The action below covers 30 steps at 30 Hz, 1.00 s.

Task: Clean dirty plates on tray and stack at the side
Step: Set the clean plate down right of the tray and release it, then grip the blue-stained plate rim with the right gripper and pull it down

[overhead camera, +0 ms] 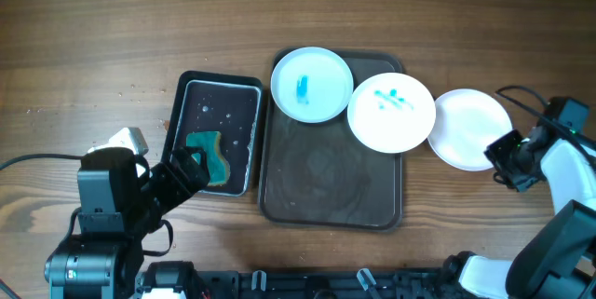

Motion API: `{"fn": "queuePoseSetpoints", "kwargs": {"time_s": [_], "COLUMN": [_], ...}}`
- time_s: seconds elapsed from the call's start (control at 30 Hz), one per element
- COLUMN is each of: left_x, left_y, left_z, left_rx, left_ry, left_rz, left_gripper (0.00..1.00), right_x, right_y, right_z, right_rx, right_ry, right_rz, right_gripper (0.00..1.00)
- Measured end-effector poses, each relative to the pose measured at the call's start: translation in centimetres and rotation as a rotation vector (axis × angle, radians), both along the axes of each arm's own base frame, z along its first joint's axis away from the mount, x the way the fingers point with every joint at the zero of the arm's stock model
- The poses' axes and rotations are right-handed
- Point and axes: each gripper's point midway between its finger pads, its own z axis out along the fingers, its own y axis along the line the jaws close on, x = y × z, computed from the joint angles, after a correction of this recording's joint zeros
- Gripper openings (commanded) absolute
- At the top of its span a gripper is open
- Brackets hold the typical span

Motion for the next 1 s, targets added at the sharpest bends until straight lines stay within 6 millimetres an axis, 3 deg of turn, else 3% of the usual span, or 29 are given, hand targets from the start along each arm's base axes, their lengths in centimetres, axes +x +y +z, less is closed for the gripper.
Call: {"fn": "queuePoseSetpoints", "kwargs": {"time_s": [0.13,0.23,0.43,0.53,0.7,0.9,1.0], "left_x": [0.0,0.0,0.0,0.0,0.0,0.0,0.0], "left_y": [0.0,0.0,0.0,0.0,0.0,0.0,0.0], "left_z": [0.0,0.0,0.0,0.0,0.0,0.0,0.0], "left_rx": [-0.001,-0.001,-0.002,-0.002,-0.001,-0.002,-0.002], "left_ry": [0.000,0.000,0.001,0.001,0.001,0.001,0.001], "left_rz": [0.001,0.002,0.002,0.002,0.002,0.002,0.002], "left_gripper": [1.00,1.00,1.00,1.00,1.00,1.00,1.00], "right_x": [-1.0,-0.6,3.6,4.8,7.4,10.2,10.3], "right_y": [0.9,1.3,5.5,8.3,12.4,13.0,12.4], "right_z": [0.0,0.8,7.1,8.2,7.0,3.8,1.8], "right_rx": [0.021,0.032,0.095,0.092,0.025,-0.098,-0.109], "right_ry": [0.042,0.006,-0.351,-0.406,-0.406,-0.347,-0.293], "right_rz": [0.008,0.031,0.337,0.497,0.720,0.769,0.755], "right_gripper": [0.51,0.50,0.47,0.47,0.54,0.48,0.23]}}
